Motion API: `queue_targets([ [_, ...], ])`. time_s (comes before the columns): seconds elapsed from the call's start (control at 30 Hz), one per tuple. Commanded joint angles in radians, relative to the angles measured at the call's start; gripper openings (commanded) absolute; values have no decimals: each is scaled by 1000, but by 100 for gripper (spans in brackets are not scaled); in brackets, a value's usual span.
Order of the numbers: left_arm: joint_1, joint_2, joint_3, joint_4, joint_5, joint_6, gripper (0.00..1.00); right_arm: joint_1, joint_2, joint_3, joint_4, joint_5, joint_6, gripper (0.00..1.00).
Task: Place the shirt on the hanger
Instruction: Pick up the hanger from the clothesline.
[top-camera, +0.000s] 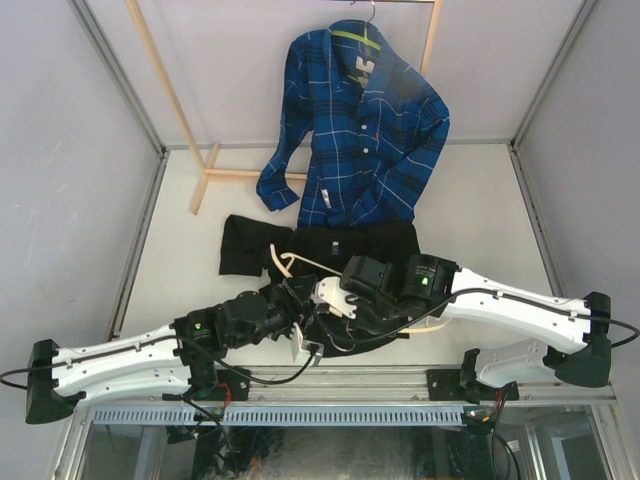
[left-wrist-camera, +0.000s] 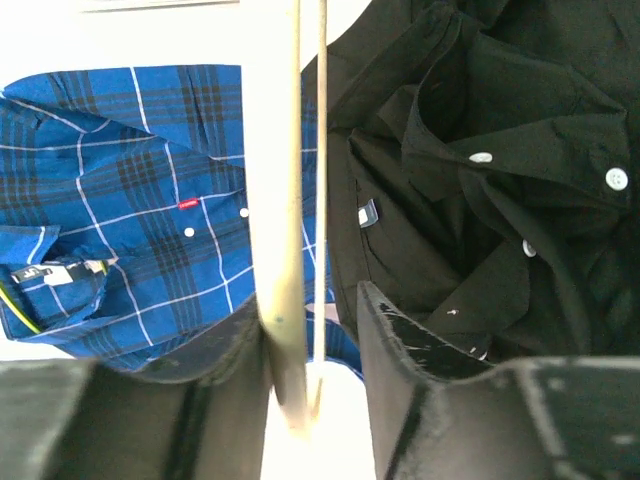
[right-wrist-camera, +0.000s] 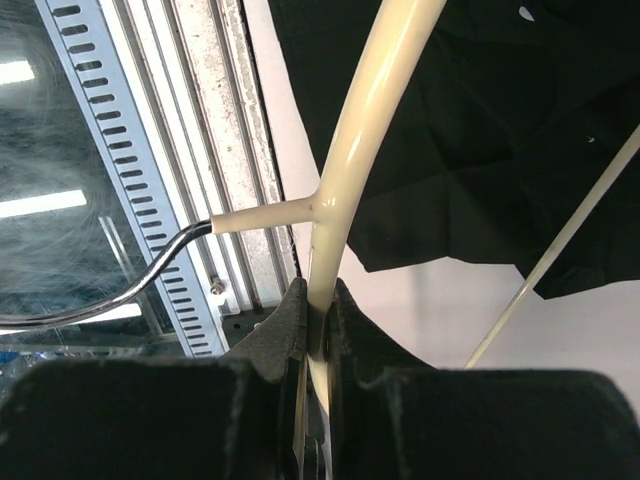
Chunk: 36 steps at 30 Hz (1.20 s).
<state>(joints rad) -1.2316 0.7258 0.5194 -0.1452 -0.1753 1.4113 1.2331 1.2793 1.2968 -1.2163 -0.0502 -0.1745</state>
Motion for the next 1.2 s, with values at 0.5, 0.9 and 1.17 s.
queue_targets([
  [0.5,-8,-43,-24,91,-22,-15,0,51,-139,13,181,205,-20,60],
  [0.9,77,-85,93,126,10,-320,0,55,-483,-219,522,271,-3,62],
  [1.17,167,-59,244,36,74,-554,0,55,-768,-434,816,313,-98,62],
])
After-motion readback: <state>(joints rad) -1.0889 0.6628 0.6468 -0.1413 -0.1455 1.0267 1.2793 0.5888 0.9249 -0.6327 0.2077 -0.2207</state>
